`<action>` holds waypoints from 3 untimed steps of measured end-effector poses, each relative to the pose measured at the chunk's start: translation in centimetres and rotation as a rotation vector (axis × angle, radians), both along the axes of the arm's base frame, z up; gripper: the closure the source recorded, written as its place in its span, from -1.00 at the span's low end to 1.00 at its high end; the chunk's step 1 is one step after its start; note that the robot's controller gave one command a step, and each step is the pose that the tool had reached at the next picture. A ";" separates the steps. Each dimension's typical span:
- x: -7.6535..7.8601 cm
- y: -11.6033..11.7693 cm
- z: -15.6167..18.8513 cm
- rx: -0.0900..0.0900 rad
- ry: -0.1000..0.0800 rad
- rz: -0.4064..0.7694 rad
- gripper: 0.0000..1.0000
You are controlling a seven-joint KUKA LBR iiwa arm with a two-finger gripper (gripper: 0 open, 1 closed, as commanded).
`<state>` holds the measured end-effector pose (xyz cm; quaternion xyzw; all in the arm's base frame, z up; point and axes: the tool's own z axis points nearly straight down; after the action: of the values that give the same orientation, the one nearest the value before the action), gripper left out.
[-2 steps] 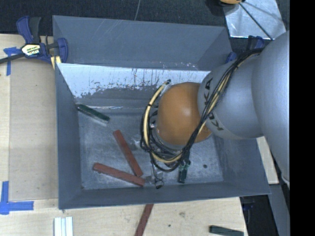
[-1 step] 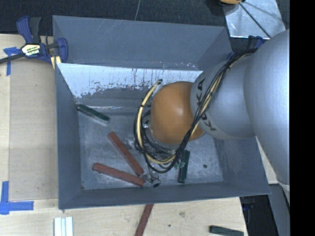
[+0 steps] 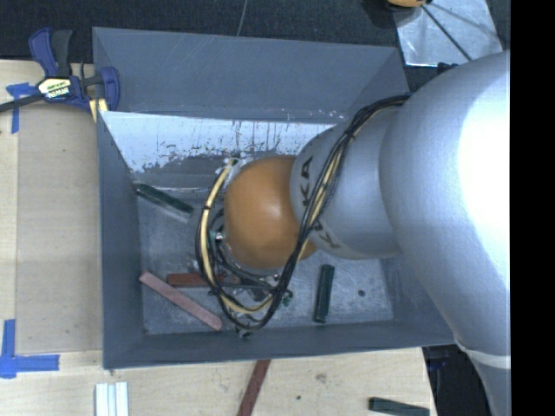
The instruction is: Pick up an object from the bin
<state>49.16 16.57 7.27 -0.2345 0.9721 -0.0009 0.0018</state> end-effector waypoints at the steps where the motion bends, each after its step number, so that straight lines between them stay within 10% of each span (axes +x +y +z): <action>1: -0.7 6.7 -0.2 0.004 -0.005 0.048 1.00; 3: -0.4 2.7 1.8 0.001 0.002 0.149 1.00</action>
Offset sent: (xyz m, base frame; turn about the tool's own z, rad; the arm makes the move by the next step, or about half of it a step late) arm 0.0000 0.0000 0.0000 0.0000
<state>48.75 19.31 9.03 -0.3060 0.9520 0.0001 0.0010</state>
